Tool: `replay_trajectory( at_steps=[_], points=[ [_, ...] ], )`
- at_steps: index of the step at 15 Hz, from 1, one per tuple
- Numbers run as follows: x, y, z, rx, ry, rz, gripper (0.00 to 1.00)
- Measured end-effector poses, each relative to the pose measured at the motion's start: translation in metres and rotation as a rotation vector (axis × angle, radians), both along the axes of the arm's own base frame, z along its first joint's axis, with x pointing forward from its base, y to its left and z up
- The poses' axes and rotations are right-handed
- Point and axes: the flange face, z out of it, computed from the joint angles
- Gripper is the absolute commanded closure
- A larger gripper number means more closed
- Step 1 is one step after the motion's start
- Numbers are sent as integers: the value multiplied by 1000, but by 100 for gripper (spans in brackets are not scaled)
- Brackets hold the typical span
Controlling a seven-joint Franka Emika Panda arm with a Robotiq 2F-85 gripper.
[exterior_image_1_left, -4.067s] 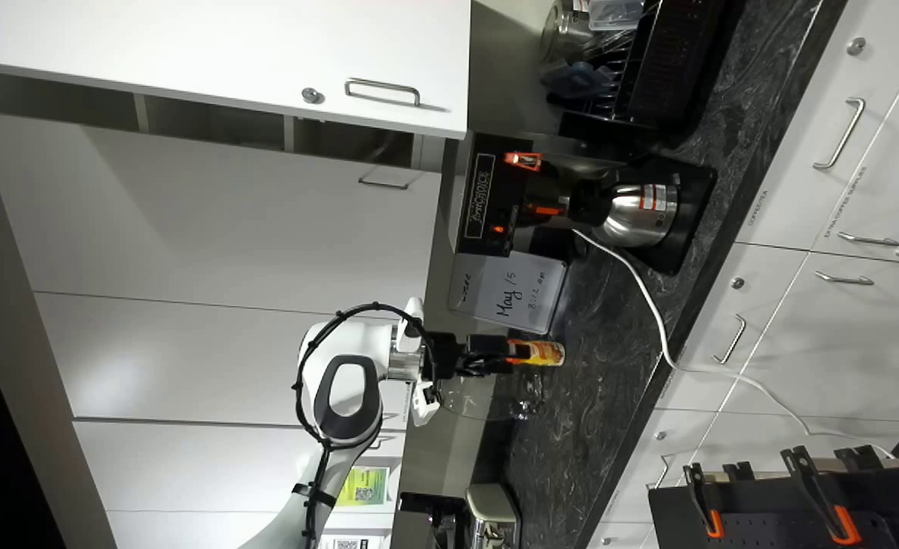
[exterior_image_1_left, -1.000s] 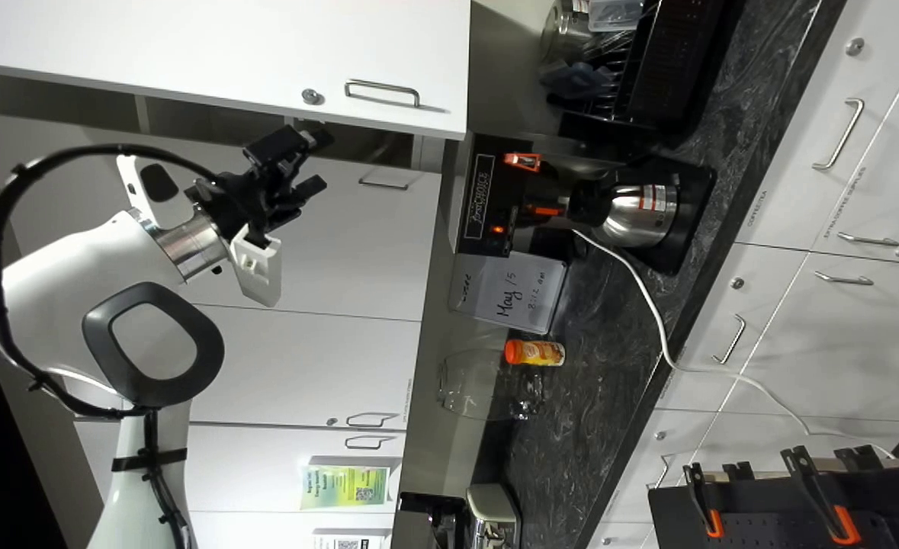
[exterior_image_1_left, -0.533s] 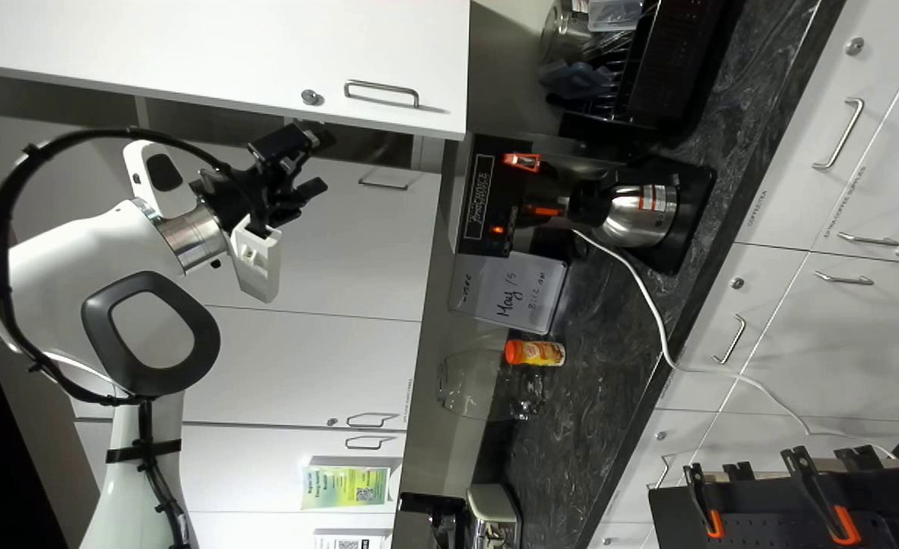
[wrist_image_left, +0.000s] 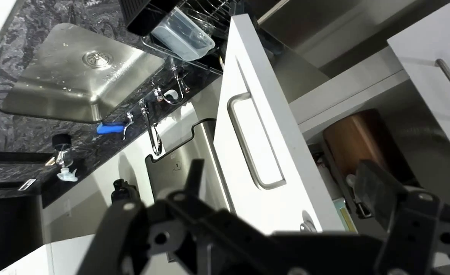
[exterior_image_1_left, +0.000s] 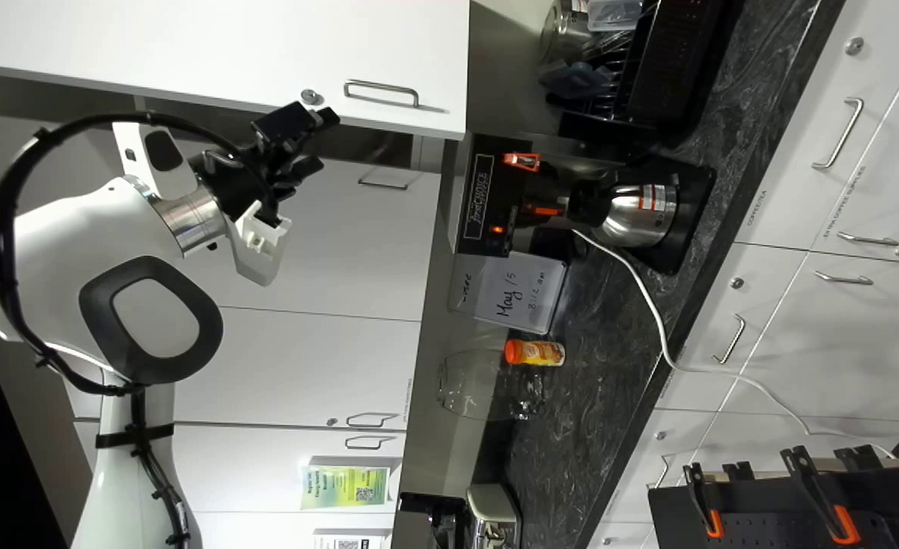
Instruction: Close the right door of the top cabinet to the right
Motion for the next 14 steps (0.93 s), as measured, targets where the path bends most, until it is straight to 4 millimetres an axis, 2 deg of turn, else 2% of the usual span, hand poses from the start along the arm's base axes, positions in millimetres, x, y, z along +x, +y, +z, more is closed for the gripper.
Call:
replay_trajectory(
  at_steps=[5,11,12,13,14],
  points=[
    [14,-15,-1,105,-34,-19,0],
    [37,-34,-13,191,10,-28,0],
    [40,-38,-14,200,16,-31,5],
    [42,-42,-14,208,22,-34,26],
    [44,-45,-14,215,28,-34,29]
  ],
)
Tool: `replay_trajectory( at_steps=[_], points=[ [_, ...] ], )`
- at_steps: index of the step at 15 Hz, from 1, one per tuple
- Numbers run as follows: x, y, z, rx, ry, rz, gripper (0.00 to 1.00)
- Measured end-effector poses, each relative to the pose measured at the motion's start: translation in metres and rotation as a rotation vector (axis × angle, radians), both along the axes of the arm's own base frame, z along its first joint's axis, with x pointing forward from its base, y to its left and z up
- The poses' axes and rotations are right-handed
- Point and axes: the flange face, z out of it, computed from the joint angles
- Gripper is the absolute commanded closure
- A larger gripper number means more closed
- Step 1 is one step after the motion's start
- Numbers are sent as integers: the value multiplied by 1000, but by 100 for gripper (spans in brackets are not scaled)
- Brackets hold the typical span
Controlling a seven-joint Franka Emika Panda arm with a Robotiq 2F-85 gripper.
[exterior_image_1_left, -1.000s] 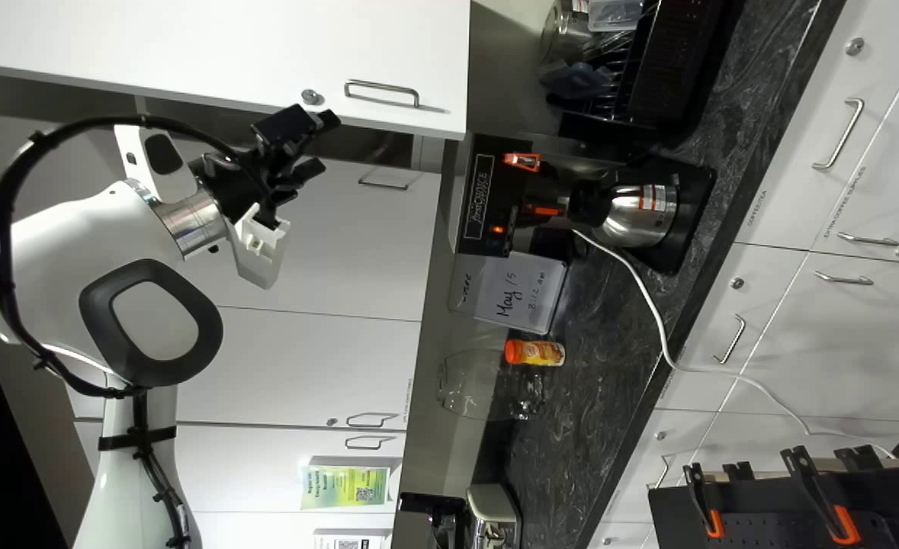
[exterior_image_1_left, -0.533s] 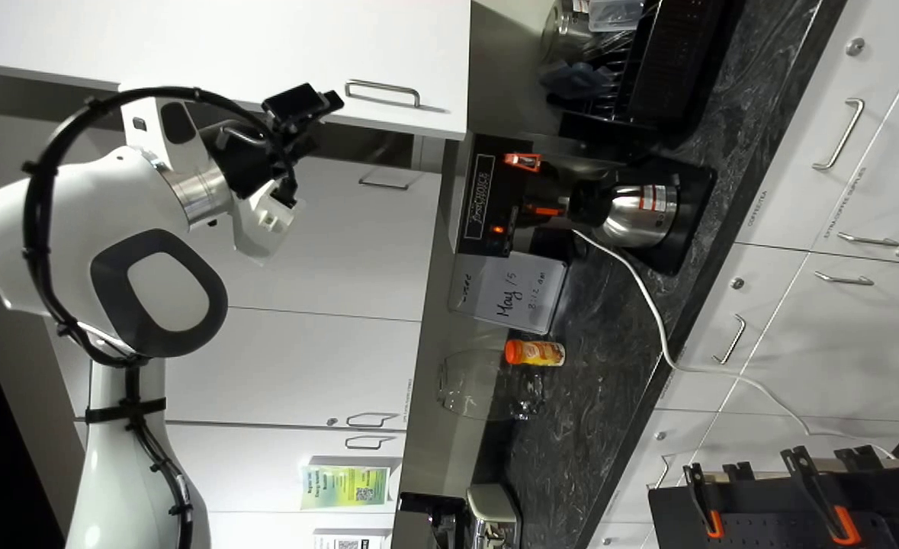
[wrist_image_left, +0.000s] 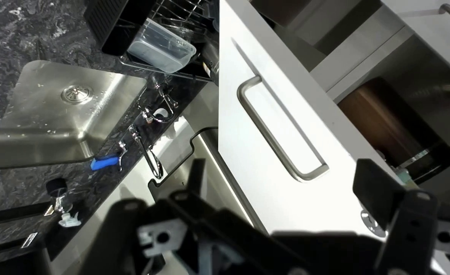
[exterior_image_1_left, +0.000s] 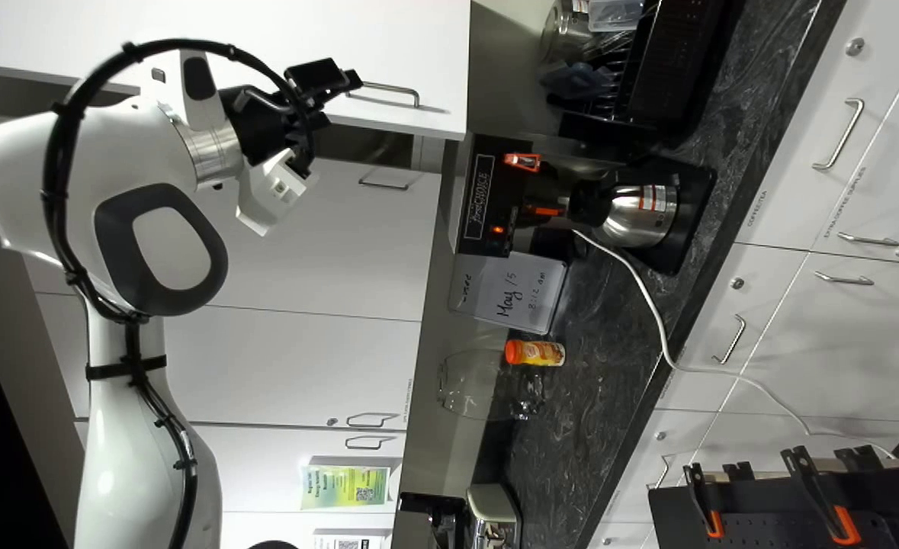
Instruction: Close the right door of the top cabinet to the right
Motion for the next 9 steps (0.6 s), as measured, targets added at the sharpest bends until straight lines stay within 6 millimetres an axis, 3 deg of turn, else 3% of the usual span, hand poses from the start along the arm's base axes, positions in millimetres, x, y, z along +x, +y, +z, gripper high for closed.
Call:
replay_trajectory(
  at_steps=[2,9],
  points=[
    [3,-6,1,12,11,1,38],
    [15,-13,0,57,29,32,94]
  ],
)
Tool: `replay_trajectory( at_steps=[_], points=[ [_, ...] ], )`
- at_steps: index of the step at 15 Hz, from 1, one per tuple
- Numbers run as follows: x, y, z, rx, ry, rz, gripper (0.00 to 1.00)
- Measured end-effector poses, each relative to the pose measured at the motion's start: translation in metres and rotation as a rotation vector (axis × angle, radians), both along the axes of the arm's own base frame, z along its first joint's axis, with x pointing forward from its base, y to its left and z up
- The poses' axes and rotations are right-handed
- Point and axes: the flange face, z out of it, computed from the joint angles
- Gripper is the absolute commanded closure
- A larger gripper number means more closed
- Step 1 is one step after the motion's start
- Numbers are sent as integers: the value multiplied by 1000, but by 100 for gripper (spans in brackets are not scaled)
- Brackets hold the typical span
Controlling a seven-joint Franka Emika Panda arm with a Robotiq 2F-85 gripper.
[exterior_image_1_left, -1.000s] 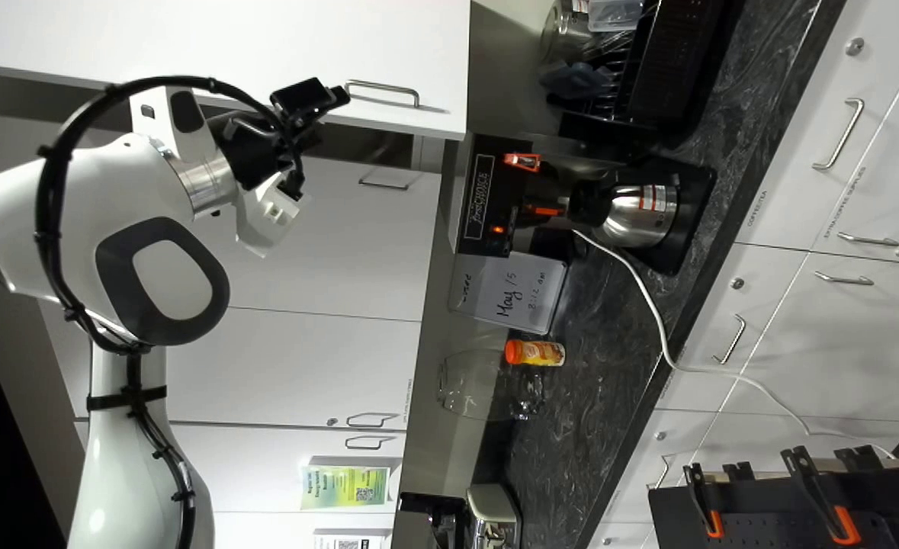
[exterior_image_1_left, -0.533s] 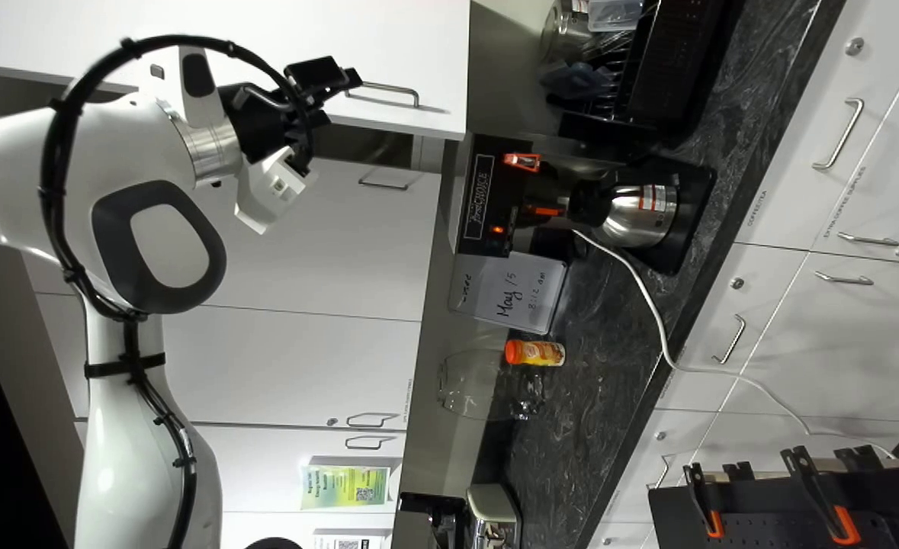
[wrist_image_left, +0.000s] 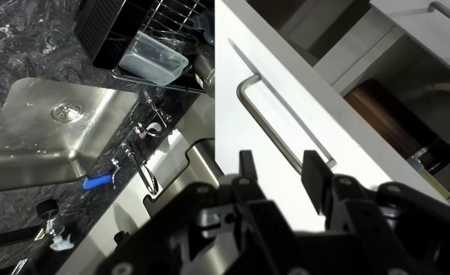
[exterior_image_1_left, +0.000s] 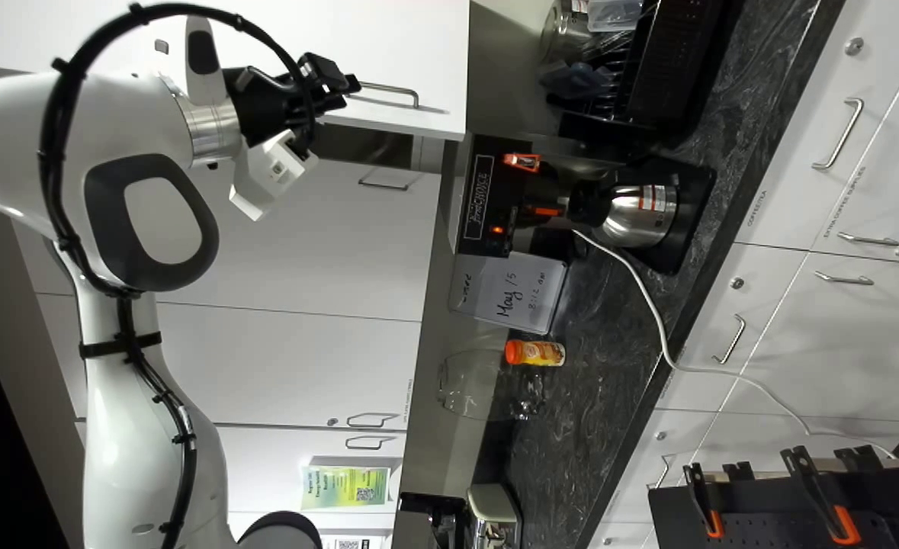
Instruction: Close the right door of the top cabinet to the right
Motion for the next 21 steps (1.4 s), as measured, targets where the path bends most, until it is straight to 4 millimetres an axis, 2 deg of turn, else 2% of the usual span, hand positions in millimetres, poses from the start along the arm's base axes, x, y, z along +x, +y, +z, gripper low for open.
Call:
replay_trajectory(
  at_steps=[2,9,15,21],
  points=[
    [8,4,-6,14,-2,13,100],
    [40,24,-30,15,-30,116,100],
    [54,34,-41,50,-58,160,100],
    [69,62,-50,40,-73,243,100]
  ],
)
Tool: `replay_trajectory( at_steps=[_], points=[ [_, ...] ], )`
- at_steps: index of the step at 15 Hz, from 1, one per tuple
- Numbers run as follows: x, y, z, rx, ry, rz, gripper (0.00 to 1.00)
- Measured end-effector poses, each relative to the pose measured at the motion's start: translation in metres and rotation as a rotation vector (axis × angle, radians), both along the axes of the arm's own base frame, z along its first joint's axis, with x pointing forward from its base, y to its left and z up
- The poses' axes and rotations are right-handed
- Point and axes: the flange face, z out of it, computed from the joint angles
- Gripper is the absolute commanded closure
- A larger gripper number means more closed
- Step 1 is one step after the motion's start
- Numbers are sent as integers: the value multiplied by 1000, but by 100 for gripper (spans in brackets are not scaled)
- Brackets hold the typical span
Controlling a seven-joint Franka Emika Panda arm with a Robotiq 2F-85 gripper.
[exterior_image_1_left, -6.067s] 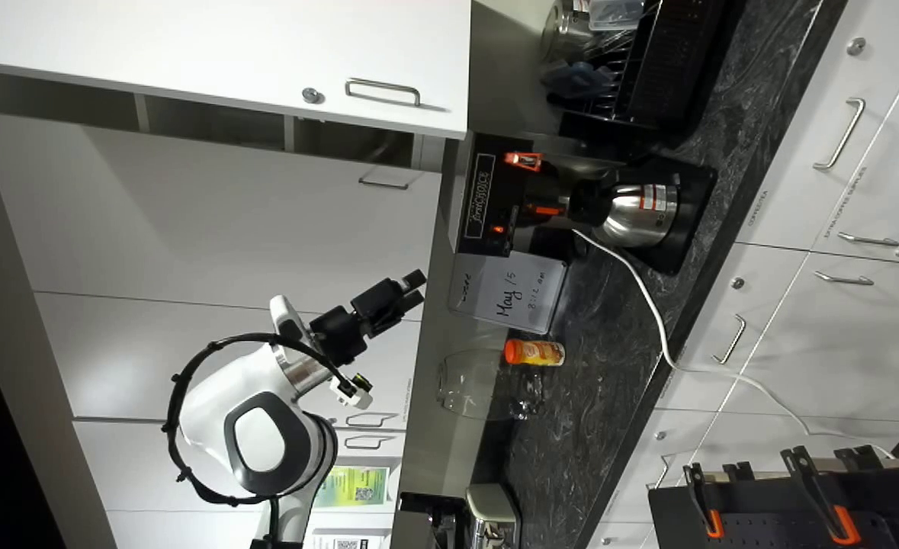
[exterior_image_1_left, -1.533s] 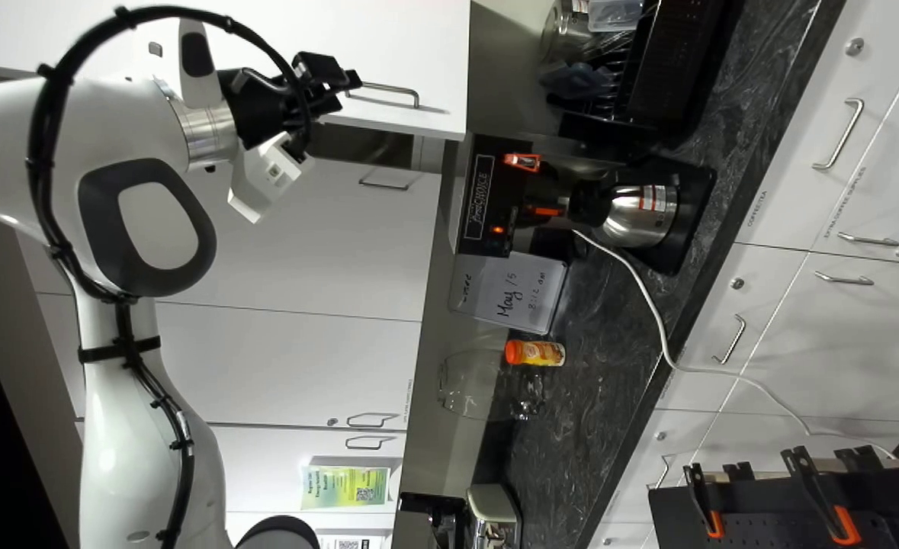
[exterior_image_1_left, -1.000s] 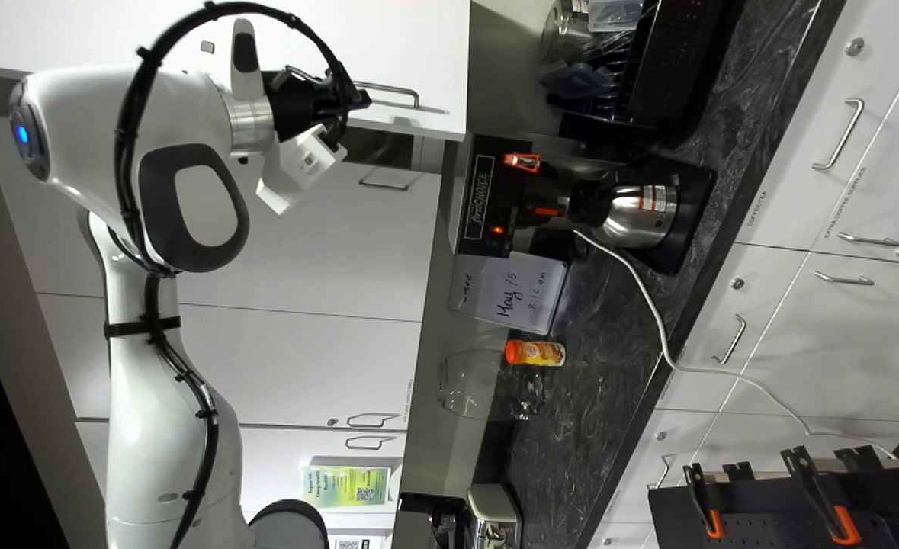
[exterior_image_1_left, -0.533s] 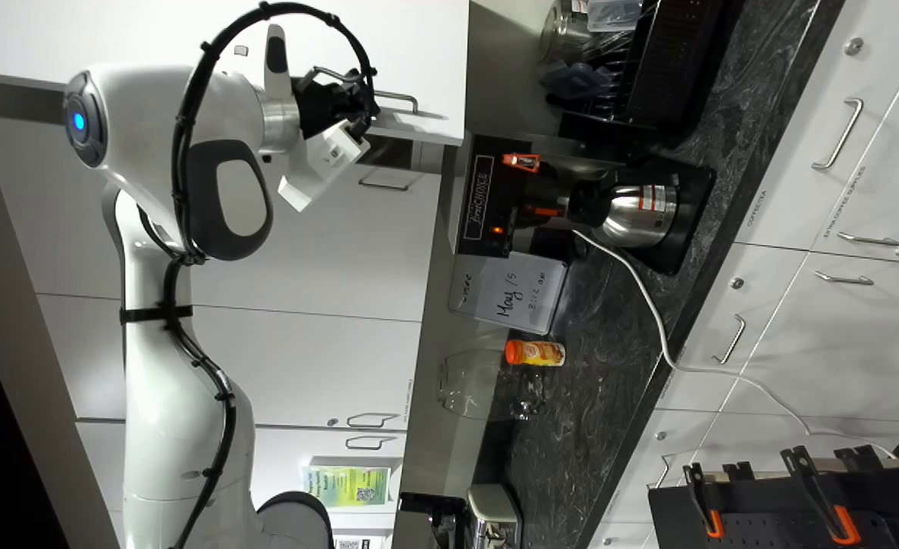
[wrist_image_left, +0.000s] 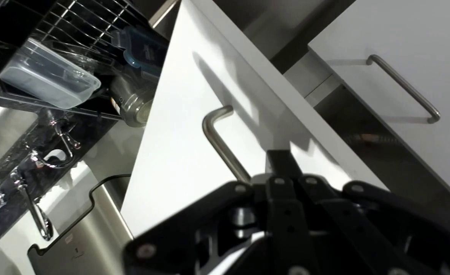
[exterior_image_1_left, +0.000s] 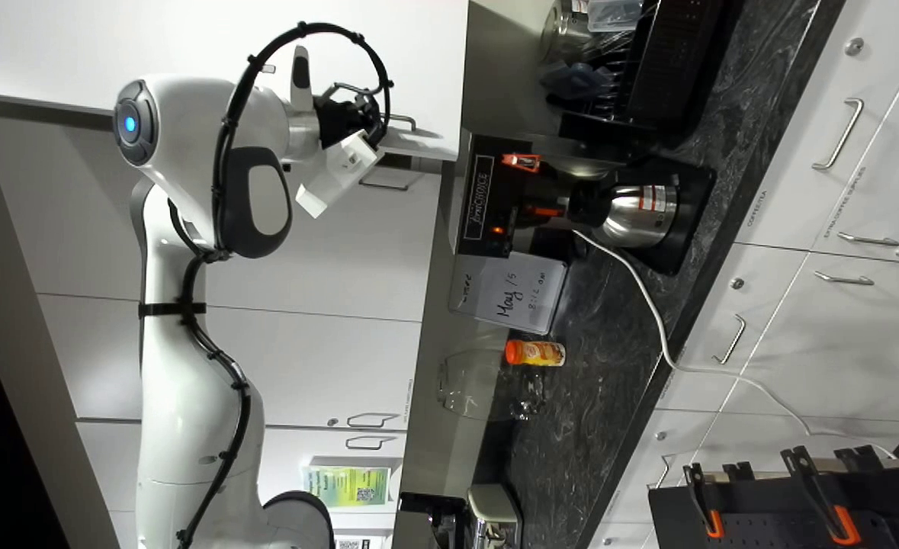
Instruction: Close the right door of the top cabinet to the right
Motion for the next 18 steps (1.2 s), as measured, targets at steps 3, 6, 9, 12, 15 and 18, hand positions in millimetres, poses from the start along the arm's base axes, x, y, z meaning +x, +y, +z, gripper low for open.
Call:
replay_trajectory(
  at_steps=[3,6,9,12,15,18],
  points=[
    [9,18,-3,-25,-16,50,100],
    [20,40,-6,-52,-39,90,100],
    [33,62,-7,-94,-82,109,100],
    [45,84,-8,-137,-124,123,100],
    [55,101,-10,-161,-150,130,100],
    [64,115,-10,-181,-172,140,100]
  ],
)
